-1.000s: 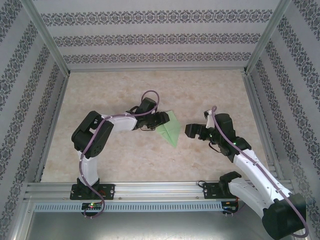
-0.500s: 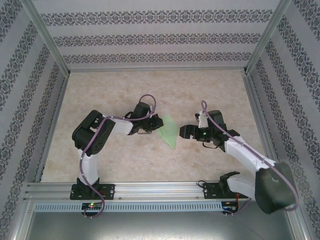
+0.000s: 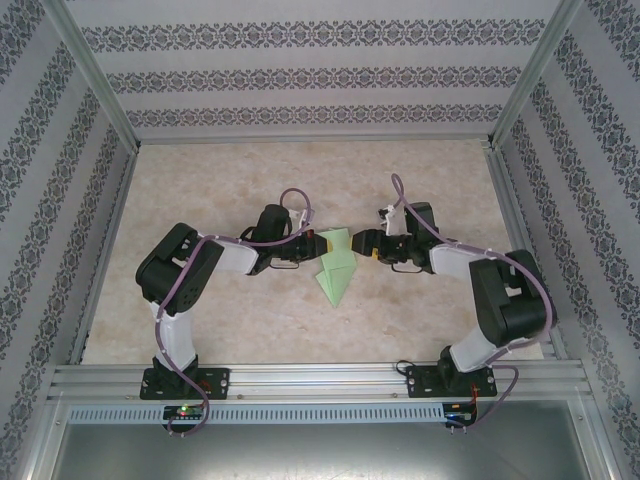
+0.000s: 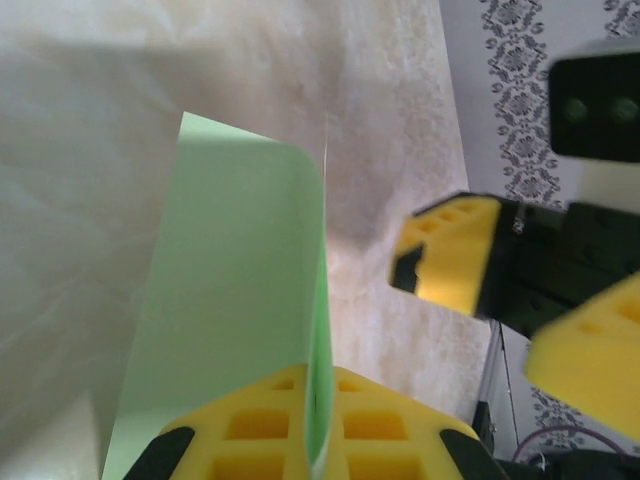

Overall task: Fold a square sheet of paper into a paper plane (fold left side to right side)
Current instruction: Fold the wing for the fifth time at the center of the table.

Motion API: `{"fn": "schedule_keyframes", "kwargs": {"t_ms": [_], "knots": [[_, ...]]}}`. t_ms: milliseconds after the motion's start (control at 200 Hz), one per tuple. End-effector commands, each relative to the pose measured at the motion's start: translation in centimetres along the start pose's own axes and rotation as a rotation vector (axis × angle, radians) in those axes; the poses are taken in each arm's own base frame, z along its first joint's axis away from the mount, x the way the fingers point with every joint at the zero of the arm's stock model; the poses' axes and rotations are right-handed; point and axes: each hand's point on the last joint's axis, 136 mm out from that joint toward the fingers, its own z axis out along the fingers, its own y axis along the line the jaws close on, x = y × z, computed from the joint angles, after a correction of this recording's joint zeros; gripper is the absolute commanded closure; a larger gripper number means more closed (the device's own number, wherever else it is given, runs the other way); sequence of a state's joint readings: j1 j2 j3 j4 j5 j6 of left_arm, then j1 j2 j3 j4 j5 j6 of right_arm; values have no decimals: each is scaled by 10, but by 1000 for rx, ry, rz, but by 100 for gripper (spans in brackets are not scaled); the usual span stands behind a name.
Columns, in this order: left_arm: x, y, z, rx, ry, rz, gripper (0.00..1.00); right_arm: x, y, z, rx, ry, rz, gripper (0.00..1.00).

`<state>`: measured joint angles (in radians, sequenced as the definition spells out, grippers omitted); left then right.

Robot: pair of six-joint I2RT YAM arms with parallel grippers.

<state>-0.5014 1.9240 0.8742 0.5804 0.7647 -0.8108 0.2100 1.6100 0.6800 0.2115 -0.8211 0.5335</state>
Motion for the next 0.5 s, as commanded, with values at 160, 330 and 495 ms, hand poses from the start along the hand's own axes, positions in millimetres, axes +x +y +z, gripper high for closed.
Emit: {"fn": "schedule_keyframes", "kwargs": {"t_ms": [160, 330, 495], "knots": [[-4, -18, -7, 83, -1, 91, 100, -8, -3, 15, -112, 28, -56, 33], [-3, -17, -6, 87, 8, 89, 100, -5, -5, 23, -164, 47, -51, 40], [-2, -13, -3, 82, 17, 77, 100, 1, -3, 30, -195, 78, -53, 49]]}}
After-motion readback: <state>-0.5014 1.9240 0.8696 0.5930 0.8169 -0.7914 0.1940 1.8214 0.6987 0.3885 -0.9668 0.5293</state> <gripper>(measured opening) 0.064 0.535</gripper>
